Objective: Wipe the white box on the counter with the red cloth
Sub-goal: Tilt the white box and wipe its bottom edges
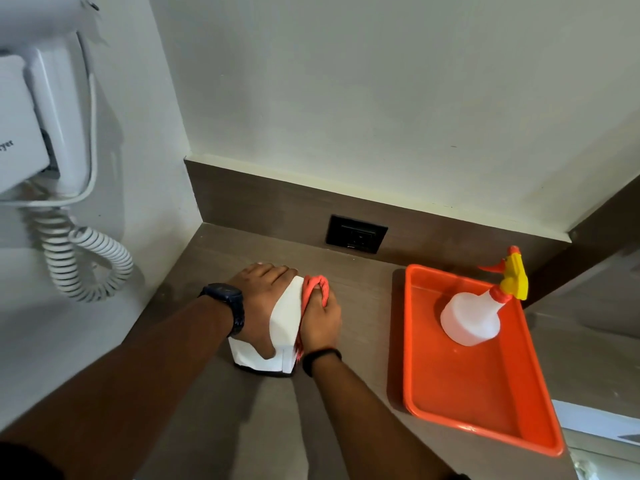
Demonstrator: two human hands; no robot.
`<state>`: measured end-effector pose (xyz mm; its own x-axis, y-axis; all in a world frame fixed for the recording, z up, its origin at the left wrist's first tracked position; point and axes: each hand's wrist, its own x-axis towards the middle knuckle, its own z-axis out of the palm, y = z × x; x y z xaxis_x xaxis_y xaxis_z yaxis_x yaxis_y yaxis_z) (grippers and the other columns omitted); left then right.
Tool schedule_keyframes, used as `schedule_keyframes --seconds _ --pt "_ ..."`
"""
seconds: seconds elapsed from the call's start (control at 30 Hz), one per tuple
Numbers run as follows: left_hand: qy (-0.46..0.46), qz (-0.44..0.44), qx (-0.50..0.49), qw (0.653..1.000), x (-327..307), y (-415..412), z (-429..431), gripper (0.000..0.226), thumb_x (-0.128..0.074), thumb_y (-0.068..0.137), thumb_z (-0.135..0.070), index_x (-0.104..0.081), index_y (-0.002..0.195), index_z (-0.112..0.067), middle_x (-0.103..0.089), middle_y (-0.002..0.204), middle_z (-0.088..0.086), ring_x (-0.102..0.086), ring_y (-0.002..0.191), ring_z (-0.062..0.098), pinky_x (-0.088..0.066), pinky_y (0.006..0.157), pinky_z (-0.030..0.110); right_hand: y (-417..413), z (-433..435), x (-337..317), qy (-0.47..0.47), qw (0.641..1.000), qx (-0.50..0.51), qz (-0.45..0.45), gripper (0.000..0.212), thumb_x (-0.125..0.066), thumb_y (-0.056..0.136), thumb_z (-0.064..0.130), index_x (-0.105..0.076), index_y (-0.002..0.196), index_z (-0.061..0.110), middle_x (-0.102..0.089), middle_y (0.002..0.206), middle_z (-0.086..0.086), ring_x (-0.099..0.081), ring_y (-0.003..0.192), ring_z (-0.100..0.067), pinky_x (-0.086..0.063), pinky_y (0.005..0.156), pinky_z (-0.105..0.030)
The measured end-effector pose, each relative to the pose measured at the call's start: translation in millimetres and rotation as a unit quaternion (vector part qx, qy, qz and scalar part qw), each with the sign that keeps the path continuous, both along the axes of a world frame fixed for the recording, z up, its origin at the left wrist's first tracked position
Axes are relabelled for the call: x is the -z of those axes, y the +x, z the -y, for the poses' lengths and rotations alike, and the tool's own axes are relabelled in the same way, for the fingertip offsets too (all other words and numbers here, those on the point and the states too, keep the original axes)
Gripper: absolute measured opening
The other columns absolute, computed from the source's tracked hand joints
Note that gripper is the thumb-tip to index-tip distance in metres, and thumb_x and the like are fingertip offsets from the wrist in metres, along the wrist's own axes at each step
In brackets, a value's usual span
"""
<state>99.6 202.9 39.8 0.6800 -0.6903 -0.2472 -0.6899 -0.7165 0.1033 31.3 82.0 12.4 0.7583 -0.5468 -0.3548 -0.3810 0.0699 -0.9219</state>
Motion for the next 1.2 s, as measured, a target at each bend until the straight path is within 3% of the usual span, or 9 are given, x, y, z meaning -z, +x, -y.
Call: schedule_keyframes --seconds 0.13,0.3,0.47,0.6,0.67,0.73,0.9,1.03,1.2 --pt "0.012 -0.015 -0.009 1.000 -3 0 0 0.133 -0.069 0.036 -0.068 -0.006 0.145 -0.026 -0.024 0.153 0.003 -0.023 0.139 0.024 -0.020 0.117 0.043 -10 -4 4 0.043 0.998 0.037 -0.026 0.038 -0.040 0.101 0.037 -0.063 0.124 0.018 -0.069 0.122 -0.009 -0.062 0.113 -0.028 -0.048 0.105 -0.048" --pt "0.003 -0.019 -0.021 1.000 -6 -4 0 0.134 -0.066 0.032 -0.071 -0.007 0.144 -0.026 -0.025 0.152 0.002 -0.024 0.138 0.024 -0.021 0.116 0.042 -24 5 -3 0.191 0.977 0.098 -0.014 0.030 -0.046 0.098 0.027 -0.071 0.105 0.012 -0.074 0.102 -0.011 -0.069 0.096 -0.025 -0.055 0.076 -0.032" --pt "0.018 -0.014 -0.058 0.998 -9 -9 0 0.148 -0.066 0.020 -0.083 -0.004 0.143 -0.029 -0.021 0.154 0.000 -0.019 0.140 0.023 -0.023 0.115 0.045 -21 50 -29 0.311 0.934 0.161 0.063 0.034 -0.049 0.098 0.018 -0.064 0.118 -0.004 -0.069 0.113 -0.026 -0.066 0.106 -0.036 -0.052 0.100 -0.051" --pt "-0.063 0.016 -0.054 0.996 -17 -26 37 0.147 -0.045 0.029 -0.102 -0.016 0.148 -0.019 -0.022 0.156 0.006 -0.017 0.142 0.026 -0.018 0.117 0.046 -44 125 -44 0.194 0.951 0.185 0.154 0.024 -0.045 0.099 0.012 -0.069 0.095 0.009 -0.074 0.073 0.001 -0.069 0.064 -0.003 -0.057 0.063 -0.020" --pt "-0.157 0.011 -0.042 0.987 -17 -37 76 0.132 -0.055 0.041 -0.095 -0.030 0.144 -0.015 -0.034 0.150 0.009 -0.030 0.136 0.028 -0.027 0.114 0.040 -63 160 -43 0.027 0.976 0.179 0.124 0.025 -0.045 0.099 0.014 -0.070 0.094 0.013 -0.071 0.086 0.002 -0.066 0.077 -0.002 -0.051 0.079 -0.025" --pt "-0.186 -0.012 -0.010 0.982 -12 -52 119 0.122 -0.063 0.045 -0.087 -0.034 0.141 -0.018 -0.037 0.145 0.008 -0.037 0.131 0.028 -0.034 0.109 0.039 -81 186 -32 -0.128 0.977 0.147 0.081 0.023 -0.047 0.099 0.018 -0.069 0.105 0.015 -0.069 0.103 -0.001 -0.062 0.101 -0.018 -0.045 0.094 -0.034" --pt "-0.093 -0.062 0.070 0.991 29 -76 197 0.138 -0.061 0.040 -0.090 -0.010 0.147 -0.021 -0.013 0.157 0.011 -0.013 0.143 0.029 -0.018 0.118 0.044 -103 218 10 -0.403 0.912 -0.069 -0.042 0.027 -0.049 0.093 0.024 -0.066 0.108 0.009 -0.069 0.115 -0.017 -0.058 0.111 -0.038 -0.046 0.094 -0.049" --pt "-0.037 -0.072 0.094 0.992 62 -78 212 0.146 -0.057 0.037 -0.094 0.008 0.147 -0.021 0.004 0.161 0.008 0.004 0.146 0.026 -0.003 0.117 0.040 -102 216 41 -0.460 0.840 -0.219 -0.186 0.041 -0.043 0.092 0.044 -0.050 0.128 0.025 -0.051 0.139 -0.006 -0.040 0.131 -0.031 -0.036 0.105 -0.052" --pt "-0.043 -0.066 0.107 0.991 72 -78 211 0.146 -0.052 0.038 -0.096 0.006 0.147 -0.017 0.002 0.160 0.008 0.005 0.146 0.026 -0.008 0.120 0.044 -99 214 59 -0.442 0.835 -0.248 -0.215 0.057 -0.042 0.089 0.054 -0.033 0.140 0.031 -0.034 0.154 -0.004 -0.022 0.145 -0.033 -0.018 0.117 -0.062"
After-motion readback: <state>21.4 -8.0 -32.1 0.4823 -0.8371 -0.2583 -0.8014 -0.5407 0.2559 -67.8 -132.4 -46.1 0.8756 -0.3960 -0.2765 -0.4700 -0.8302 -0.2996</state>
